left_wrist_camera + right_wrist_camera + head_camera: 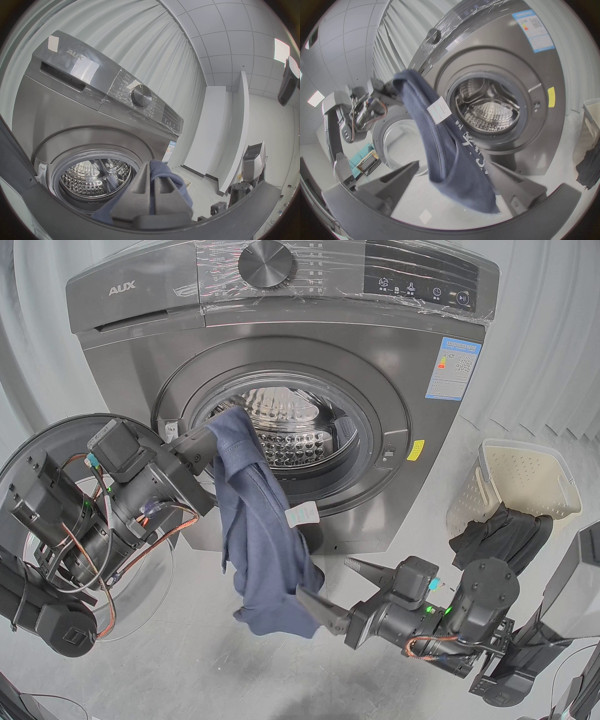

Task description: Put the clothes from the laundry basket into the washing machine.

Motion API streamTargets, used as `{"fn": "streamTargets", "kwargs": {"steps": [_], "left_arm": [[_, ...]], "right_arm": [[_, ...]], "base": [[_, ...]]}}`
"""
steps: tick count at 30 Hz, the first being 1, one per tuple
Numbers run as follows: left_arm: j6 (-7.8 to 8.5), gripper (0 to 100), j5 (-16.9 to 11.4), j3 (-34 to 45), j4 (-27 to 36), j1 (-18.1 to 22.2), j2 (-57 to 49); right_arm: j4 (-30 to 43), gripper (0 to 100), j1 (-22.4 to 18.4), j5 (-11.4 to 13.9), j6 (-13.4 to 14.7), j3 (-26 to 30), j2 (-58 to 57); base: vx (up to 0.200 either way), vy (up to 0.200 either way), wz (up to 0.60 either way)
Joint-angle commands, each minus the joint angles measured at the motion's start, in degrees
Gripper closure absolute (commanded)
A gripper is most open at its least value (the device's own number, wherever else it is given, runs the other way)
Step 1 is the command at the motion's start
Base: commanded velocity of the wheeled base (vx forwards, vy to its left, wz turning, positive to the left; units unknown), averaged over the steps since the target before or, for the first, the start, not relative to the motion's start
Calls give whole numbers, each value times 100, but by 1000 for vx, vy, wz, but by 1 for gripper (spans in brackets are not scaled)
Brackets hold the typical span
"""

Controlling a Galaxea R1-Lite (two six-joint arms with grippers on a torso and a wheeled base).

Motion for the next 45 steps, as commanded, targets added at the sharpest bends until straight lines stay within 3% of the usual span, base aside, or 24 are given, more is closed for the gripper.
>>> {"fn": "streamTargets", "kwargs": {"steps": [1,7,12,25,45], "left_arm": [[41,100,4,-21,-4,-66,-3],[111,100,135,-4,5,-224,6],[225,100,179,-12,23,-356,6],[225,100,171,-92,49,-391,-126],[208,100,162,-100,49,-593,-223]], "right_arm": [[1,0,276,3,19,223,360],[1,0,83,-6,-25,-129,800],[1,0,-67,3,-121,-884,1398],[28,0,-392,55,-359,-2625,2470],[28,0,-550,55,-350,-3424,2839]], "base": [[0,0,0],[0,0,0],[0,0,0],[0,0,0],[0,0,0]]}}
